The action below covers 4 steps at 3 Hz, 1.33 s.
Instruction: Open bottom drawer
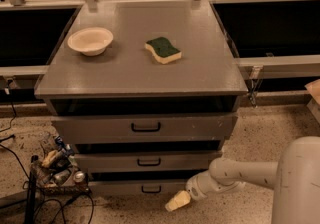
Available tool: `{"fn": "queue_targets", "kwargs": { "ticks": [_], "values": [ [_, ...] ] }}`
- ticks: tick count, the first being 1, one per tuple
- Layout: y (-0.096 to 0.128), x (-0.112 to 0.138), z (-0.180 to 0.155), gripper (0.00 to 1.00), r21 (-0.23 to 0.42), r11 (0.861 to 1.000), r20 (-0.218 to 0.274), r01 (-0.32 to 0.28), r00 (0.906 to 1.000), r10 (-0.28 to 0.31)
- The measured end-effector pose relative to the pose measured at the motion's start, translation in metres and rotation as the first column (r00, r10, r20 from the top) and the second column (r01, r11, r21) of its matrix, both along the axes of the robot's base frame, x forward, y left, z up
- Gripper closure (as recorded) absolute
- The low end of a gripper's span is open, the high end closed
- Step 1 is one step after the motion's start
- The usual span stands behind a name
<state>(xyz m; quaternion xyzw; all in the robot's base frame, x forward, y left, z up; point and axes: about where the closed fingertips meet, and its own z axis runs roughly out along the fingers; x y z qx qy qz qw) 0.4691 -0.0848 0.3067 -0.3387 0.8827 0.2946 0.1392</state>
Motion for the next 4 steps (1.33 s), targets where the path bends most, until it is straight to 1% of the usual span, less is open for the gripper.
{"fn": "queue_targets", "kwargs": {
  "ticks": [1, 2, 3, 4],
  "values": [
    [0.004, 0.006, -0.010, 0.00, 0.021, 0.999, -0.008, 0.031, 0.9995, -0.031],
    [0.013, 0.019, -0.021, 0.00, 0.041, 0.997, -0.006, 0.068, 0.9977, -0.067],
    [0.021, 0.029, -0.028, 0.00, 0.061, 0.994, 0.006, 0.086, 0.9963, -0.086],
    [0.021, 0.029, -0.028, 0.00, 0.061, 0.994, 0.006, 0.086, 0.9962, -0.086]
  ]
}}
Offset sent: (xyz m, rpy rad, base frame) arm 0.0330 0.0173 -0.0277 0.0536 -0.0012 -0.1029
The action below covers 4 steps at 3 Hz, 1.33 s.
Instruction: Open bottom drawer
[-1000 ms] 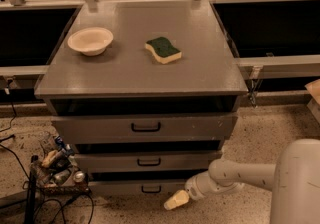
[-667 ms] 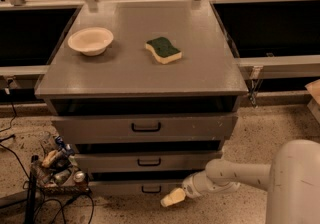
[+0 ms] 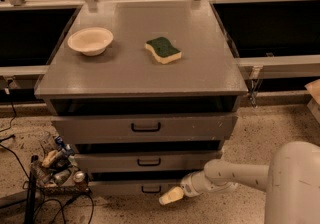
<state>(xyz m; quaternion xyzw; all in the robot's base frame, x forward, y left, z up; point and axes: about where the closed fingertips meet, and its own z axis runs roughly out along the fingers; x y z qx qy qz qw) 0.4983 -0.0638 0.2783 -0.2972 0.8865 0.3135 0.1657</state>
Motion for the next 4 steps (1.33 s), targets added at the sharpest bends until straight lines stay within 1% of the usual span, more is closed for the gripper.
{"fn": "queue_targets", "kwargs": {
  "ticks": [1, 2, 3, 4],
  "values": [
    [0.004, 0.005, -0.006, 0.00, -0.003, 1.000, 0.005, 0.027, 0.9996, -0.027],
    [0.011, 0.015, -0.010, 0.00, 0.013, 0.998, 0.017, 0.061, 0.9980, -0.061],
    [0.018, 0.025, -0.012, 0.00, 0.028, 0.994, 0.043, 0.104, 0.9936, -0.105],
    [0.026, 0.035, -0.028, 0.00, 0.039, 0.992, 0.042, 0.124, 0.9912, -0.125]
  ]
}}
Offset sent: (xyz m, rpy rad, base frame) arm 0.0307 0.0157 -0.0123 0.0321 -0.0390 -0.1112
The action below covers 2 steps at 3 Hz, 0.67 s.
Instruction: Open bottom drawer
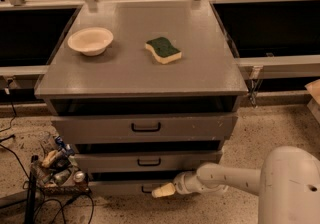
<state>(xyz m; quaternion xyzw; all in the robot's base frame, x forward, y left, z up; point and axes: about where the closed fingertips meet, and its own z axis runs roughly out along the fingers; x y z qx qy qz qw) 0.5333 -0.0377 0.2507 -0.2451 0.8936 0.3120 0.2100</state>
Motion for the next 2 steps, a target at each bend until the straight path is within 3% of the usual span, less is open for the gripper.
{"fn": "queue_targets", "kwargs": {
  "ticks": [1, 2],
  "values": [
    [-0.0002, 0.0002, -0.0001, 0.00, -0.002, 1.000, 0.003, 0.006, 1.0000, -0.006],
    [-0.0031, 0.0016, -0.0011, 0.00, -0.023, 0.998, 0.028, 0.066, 0.9975, -0.066]
  ]
}}
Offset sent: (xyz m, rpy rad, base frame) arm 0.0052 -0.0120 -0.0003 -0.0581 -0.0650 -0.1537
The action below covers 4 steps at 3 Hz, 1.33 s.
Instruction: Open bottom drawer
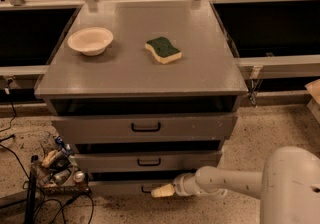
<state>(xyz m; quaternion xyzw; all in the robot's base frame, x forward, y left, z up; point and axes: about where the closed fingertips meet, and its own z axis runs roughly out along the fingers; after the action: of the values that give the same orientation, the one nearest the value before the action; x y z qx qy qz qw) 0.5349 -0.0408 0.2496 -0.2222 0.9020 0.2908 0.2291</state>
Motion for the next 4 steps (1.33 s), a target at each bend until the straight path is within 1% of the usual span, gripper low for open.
{"fn": "queue_targets", "kwargs": {
  "ticks": [1, 2, 3, 4],
  "values": [
    [-0.0040, 0.0016, -0.0017, 0.00, -0.017, 0.998, 0.021, 0.059, 0.9981, -0.058],
    [-0.0040, 0.0017, -0.0017, 0.00, -0.017, 0.998, 0.021, 0.059, 0.9981, -0.058],
    [0.0030, 0.0097, -0.0082, 0.00, 0.014, 0.998, 0.007, 0.061, 0.9981, -0.061],
    [0.0036, 0.0095, -0.0084, 0.00, 0.014, 0.998, 0.006, 0.059, 0.9982, -0.059]
  ]
}}
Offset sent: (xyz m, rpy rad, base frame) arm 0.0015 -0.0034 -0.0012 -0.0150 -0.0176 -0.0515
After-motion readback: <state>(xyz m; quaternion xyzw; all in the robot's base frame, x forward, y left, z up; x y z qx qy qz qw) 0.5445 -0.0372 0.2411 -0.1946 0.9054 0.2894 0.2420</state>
